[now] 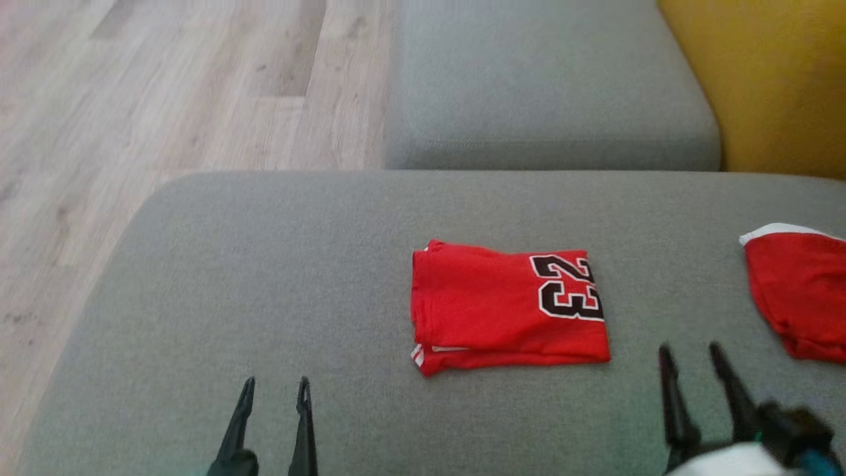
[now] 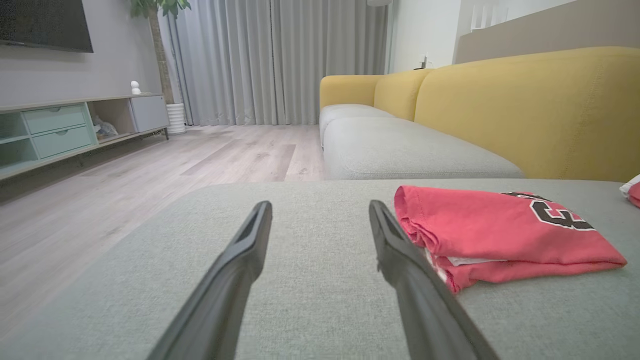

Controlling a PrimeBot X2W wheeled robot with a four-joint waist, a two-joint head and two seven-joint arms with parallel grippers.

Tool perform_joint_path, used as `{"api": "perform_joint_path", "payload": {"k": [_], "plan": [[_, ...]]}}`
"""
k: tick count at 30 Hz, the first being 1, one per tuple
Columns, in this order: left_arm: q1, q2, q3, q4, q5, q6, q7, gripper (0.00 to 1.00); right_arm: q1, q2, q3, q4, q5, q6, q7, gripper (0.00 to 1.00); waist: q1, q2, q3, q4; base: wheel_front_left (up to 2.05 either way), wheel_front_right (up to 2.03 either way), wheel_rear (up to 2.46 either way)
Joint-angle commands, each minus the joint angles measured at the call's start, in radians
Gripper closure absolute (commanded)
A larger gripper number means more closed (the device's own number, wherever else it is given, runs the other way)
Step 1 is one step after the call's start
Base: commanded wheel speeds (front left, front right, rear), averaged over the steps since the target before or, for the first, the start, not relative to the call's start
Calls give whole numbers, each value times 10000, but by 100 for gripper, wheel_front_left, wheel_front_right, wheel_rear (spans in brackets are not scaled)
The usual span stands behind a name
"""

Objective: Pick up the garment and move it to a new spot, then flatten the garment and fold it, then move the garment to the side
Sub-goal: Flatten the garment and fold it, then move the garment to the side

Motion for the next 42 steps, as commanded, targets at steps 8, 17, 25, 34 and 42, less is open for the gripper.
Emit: {"api": "perform_joint_path", "payload": {"k": [8, 17, 25, 34, 42], "plan": [[275, -63, 736, -644, 293, 58, -82, 0, 825, 386, 277, -1018, -1390, 67, -136, 0, 2, -1, -467, -224, 0, 0, 0], [334, -120, 784, -573, 481, -73, -82, 0, 911, 510, 204, -983, -1447, 67, -136, 0, 2, -1, -473, -136, 0, 0, 0], [269, -168, 779, -455, 595, -185, -82, 0, 926, 563, 96, -886, -1437, 67, -137, 0, 2, -1, -428, 32, 0, 0, 0], [-61, -220, 551, -523, 729, -274, -82, 0, -601, 489, 92, 371, -518, 67, -137, 0, 2, -1, 415, 402, 0, 0, 0], [-503, -262, 144, -572, 665, -344, -82, 0, -3703, -31, -73, 3793, 883, 67, 642, 0, 2, -1, 1416, 1072, 0, 0, 0]]}}
